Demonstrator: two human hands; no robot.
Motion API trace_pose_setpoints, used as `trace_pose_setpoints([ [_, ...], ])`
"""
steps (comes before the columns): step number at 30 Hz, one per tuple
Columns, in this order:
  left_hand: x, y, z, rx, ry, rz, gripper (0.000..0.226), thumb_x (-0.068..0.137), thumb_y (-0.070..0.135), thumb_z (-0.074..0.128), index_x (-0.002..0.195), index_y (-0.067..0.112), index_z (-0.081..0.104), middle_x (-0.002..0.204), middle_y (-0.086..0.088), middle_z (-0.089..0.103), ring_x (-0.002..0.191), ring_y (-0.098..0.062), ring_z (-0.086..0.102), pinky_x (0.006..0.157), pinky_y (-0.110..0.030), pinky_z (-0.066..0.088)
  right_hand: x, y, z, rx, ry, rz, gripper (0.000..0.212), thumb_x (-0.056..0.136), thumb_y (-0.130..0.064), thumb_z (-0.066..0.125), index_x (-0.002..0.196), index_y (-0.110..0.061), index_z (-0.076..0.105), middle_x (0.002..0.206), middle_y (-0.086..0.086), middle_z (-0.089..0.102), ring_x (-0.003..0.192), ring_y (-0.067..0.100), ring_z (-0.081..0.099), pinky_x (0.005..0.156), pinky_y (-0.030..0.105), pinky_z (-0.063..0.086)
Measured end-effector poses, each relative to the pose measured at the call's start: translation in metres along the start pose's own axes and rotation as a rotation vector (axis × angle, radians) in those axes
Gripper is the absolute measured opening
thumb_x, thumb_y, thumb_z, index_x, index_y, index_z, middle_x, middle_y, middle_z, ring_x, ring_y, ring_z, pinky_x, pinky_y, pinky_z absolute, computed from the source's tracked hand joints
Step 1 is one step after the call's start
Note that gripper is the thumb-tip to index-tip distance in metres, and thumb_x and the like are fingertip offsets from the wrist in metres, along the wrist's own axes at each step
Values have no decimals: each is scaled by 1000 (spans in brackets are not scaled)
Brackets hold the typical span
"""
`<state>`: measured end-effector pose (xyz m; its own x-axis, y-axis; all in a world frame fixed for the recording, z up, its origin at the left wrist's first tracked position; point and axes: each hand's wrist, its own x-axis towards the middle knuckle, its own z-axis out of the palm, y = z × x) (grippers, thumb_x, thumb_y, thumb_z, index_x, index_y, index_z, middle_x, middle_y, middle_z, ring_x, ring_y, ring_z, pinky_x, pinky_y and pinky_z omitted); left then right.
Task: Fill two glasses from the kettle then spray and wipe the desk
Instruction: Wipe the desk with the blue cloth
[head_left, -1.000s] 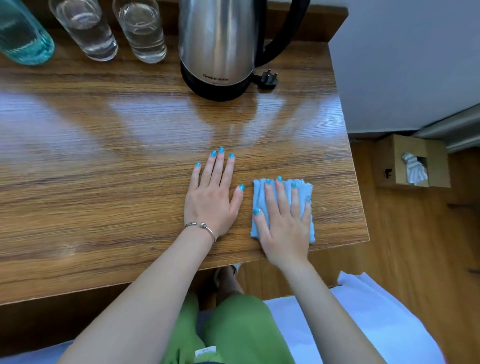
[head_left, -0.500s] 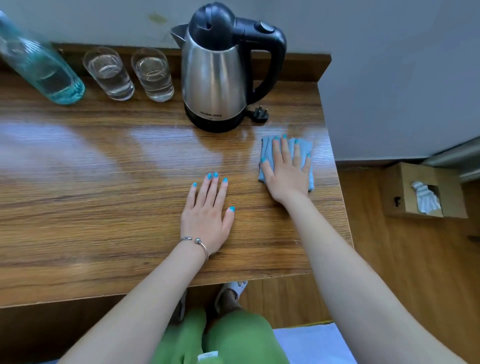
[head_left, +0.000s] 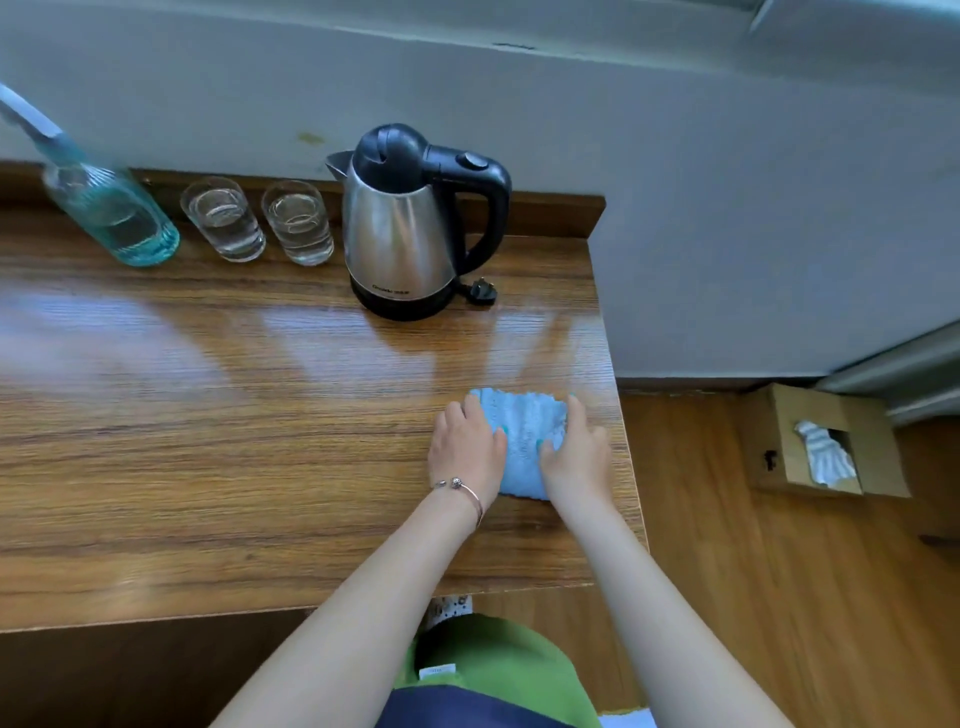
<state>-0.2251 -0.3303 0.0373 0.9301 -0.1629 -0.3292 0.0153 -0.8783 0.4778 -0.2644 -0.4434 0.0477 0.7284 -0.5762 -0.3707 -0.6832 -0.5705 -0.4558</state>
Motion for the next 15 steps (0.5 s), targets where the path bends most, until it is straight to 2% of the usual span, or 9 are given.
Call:
trace_pose_setpoints([
  [3,11,8,-3,-119,-74,-151,35,94,16,52,125,3,45,128,-18,53,122,-35,46,99,-39,39,2,-2,0,42,-41,105,62,96,-20,53,151,-27,26,129,18,50,117,37,54,98,44,47],
  [6,21,7,-9,-167,-206,-169,20,92,19,55,106,5,57,116,-17,62,113,-36,54,91,-39,46,2,0,0,66,-55,98,60,95,-19,54,149,-30,31,132,8,57,121,33,54,99,40,47],
  [8,23,7,-16,-302,-226,-146,11,88,18,61,91,9,58,101,-13,64,98,-32,60,80,-35,46,0,-1,-3,126,-66,74,65,95,-16,53,151,-34,27,119,3,58,113,28,57,91,35,46],
  [10,22,5,-23,-423,-194,-99,10,87,16,65,86,12,56,85,-6,60,83,-26,56,68,-31,42,-2,-4,-8,261,-76,31,72,93,-10,52,153,-37,21,99,-2,48,90,19,54,76,28,45],
  [12,21,4,-32,-501,-143,-60,10,87,14,66,91,14,57,83,-1,60,82,-23,57,64,-25,42,-4,-9,-17,362,-51,7,79,92,-8,54,154,-39,16,85,-4,48,72,11,50,61,20,42],
  [13,21,3,-36,-549,-122,-55,16,88,14,65,102,14,57,90,-2,63,85,-23,59,66,-25,45,-5,-11,-23,402,-32,-3,82,92,-8,56,154,-40,14,80,-5,51,68,8,51,57,17,41],
  [15,20,2,-46,-631,-91,-20,40,92,12,61,129,20,47,103,-6,65,82,-19,60,62,-23,45,-6,-15,-37,465,-15,-28,85,91,-11,61,153,-44,12,84,-9,59,74,4,59,57,14,45],
])
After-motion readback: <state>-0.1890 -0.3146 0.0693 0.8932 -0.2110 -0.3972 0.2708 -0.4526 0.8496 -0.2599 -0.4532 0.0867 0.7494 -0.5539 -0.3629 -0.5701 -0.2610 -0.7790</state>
